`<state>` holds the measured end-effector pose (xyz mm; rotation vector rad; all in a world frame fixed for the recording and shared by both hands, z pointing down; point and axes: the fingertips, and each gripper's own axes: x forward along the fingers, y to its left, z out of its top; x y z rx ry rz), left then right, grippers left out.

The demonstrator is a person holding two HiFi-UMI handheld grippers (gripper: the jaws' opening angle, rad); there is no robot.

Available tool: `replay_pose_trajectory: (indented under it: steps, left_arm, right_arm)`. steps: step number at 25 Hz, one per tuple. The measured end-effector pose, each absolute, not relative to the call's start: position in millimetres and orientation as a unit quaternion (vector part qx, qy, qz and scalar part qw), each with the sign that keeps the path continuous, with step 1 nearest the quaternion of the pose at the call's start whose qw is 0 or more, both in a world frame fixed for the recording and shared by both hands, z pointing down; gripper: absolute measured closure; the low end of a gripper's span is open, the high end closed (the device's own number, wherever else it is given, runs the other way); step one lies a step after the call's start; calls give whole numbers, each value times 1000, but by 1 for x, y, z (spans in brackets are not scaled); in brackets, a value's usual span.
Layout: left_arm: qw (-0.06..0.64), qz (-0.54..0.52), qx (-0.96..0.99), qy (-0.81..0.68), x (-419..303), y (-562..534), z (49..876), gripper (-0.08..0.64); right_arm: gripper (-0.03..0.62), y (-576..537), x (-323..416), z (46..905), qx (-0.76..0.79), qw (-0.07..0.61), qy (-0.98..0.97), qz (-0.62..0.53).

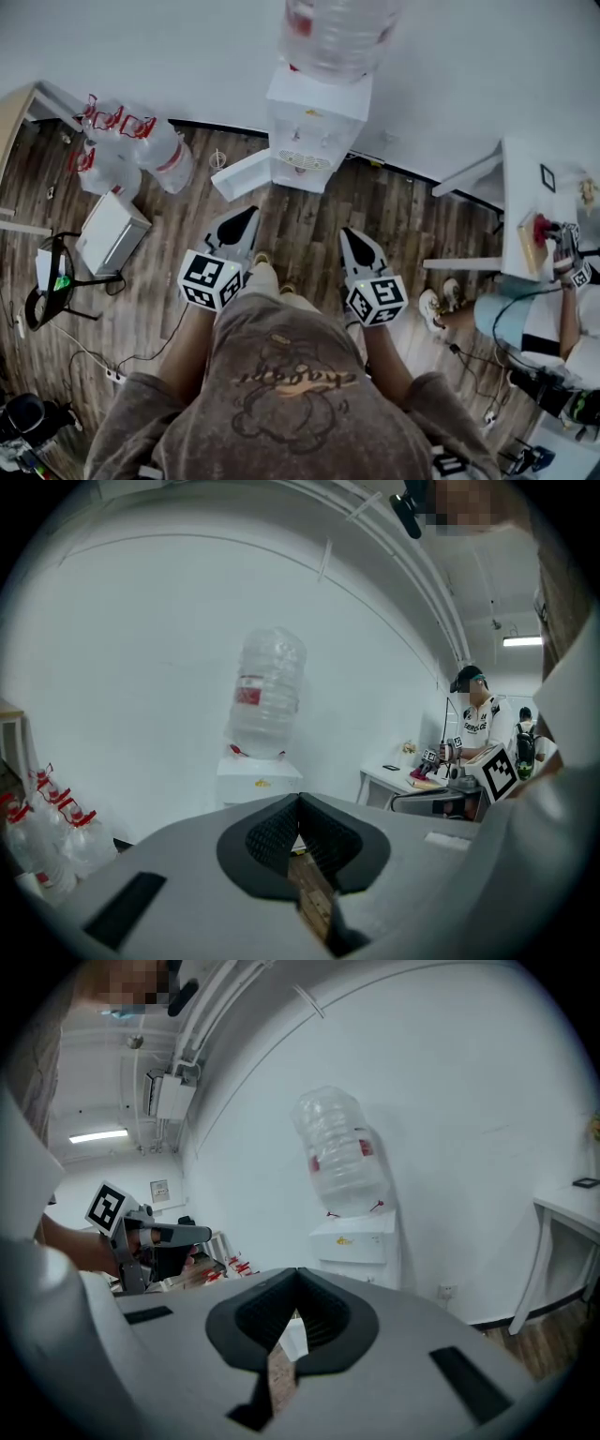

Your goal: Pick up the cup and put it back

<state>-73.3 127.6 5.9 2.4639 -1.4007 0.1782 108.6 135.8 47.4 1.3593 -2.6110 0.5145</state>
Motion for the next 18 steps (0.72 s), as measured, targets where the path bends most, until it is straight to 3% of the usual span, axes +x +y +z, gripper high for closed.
replay_pose_trajectory:
  steps: [18]
  left_arm:
    - [162, 56, 879, -445, -71, 26, 36, 557]
  right_arm:
    - [591, 54, 104, 74, 491, 74, -849, 180]
